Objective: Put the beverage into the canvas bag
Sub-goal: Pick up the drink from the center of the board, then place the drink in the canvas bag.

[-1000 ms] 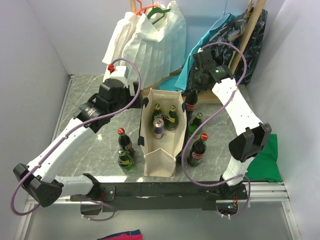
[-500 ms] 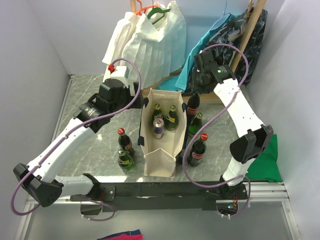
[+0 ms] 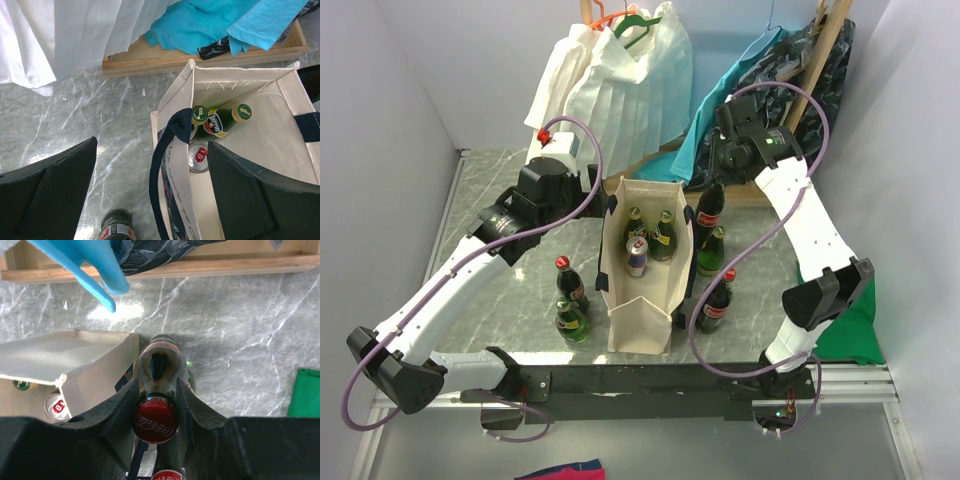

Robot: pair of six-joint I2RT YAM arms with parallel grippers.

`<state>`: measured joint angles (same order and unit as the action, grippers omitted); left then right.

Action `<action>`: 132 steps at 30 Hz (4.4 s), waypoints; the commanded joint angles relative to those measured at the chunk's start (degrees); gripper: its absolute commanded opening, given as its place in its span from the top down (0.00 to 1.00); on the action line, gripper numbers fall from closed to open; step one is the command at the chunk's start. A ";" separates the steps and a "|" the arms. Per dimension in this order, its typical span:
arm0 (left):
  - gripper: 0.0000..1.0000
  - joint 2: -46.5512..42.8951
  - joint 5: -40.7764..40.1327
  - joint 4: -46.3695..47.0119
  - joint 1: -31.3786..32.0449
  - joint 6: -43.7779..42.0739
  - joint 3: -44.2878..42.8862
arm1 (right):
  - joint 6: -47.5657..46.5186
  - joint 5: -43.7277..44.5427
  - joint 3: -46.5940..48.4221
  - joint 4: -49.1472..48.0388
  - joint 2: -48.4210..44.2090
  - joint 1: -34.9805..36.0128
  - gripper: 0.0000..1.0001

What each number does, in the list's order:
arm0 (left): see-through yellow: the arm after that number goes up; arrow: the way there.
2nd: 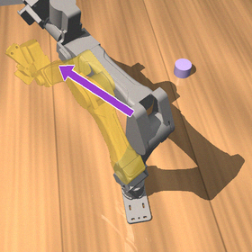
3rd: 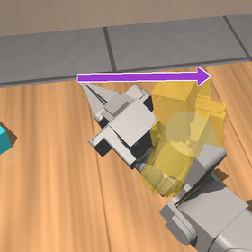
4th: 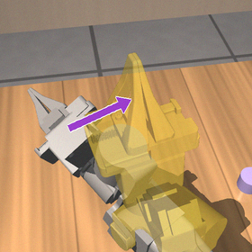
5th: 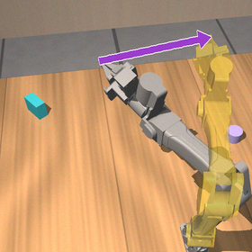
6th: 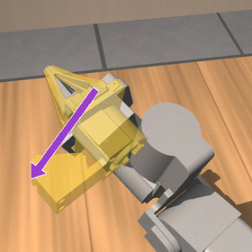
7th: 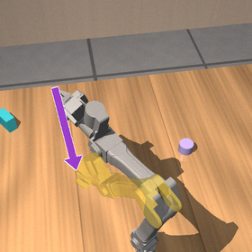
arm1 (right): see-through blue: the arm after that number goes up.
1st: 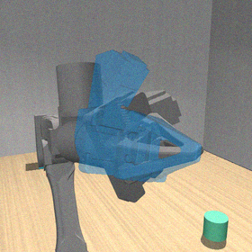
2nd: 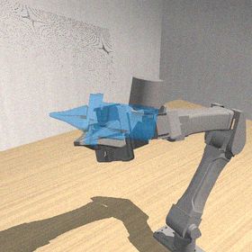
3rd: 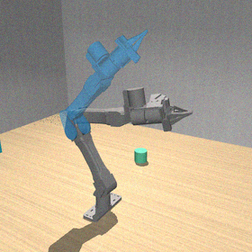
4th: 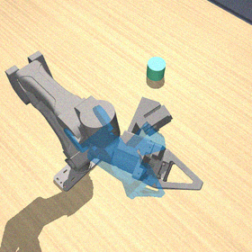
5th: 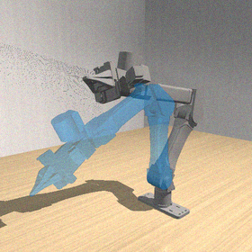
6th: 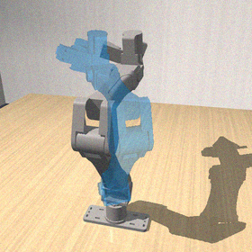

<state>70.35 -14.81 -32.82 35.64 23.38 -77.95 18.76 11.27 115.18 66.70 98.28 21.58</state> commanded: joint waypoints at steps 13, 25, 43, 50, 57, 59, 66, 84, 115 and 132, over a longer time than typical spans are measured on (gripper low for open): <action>0.04 -0.30 0.57 1.79 -0.22 -0.26 0.34 | 0.84 3.23 7.17 -7.98 -11.09 0.30 1.00; 0.04 -1.44 1.45 1.27 -0.22 0.27 1.22 | 1.36 3.50 14.73 -7.02 -7.93 0.39 1.00; 0.04 -2.32 5.67 2.41 -0.22 -0.26 2.37 | 0.04 2.79 19.29 -11.94 -8.37 0.39 1.00; 0.04 -1.70 5.76 2.58 -0.22 -0.44 1.93 | -0.31 2.97 19.56 -14.84 -9.68 0.30 1.00; 0.04 -1.27 6.11 2.76 -0.22 -0.52 1.75 | -0.48 2.88 21.05 -16.69 -11.01 0.39 1.00; 0.04 -1.09 6.28 2.85 -0.22 -0.44 1.58 | -0.40 2.53 21.76 -16.51 -11.00 0.30 1.00; 0.04 -1.09 6.46 2.94 -0.22 -0.44 1.93 | 0.13 1.74 22.02 -18.27 -12.67 0.39 1.00; 0.04 -1.79 6.46 3.02 -0.22 -0.44 2.54 | 1.36 -2.48 21.76 -24.59 -17.51 0.48 1.00; 0.04 -1.53 6.37 3.64 -0.22 -0.17 3.86 | 5.23 -9.68 24.57 -29.96 -19.09 0.30 1.00; 0.04 -1.26 5.93 3.29 -0.22 -0.35 4.12 | 4.62 -12.95 19.21 -26.10 -18.39 3.46 1.00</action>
<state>69.25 -9.21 -31.09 35.59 23.35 -74.26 21.08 -1.74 133.36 55.44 84.27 22.55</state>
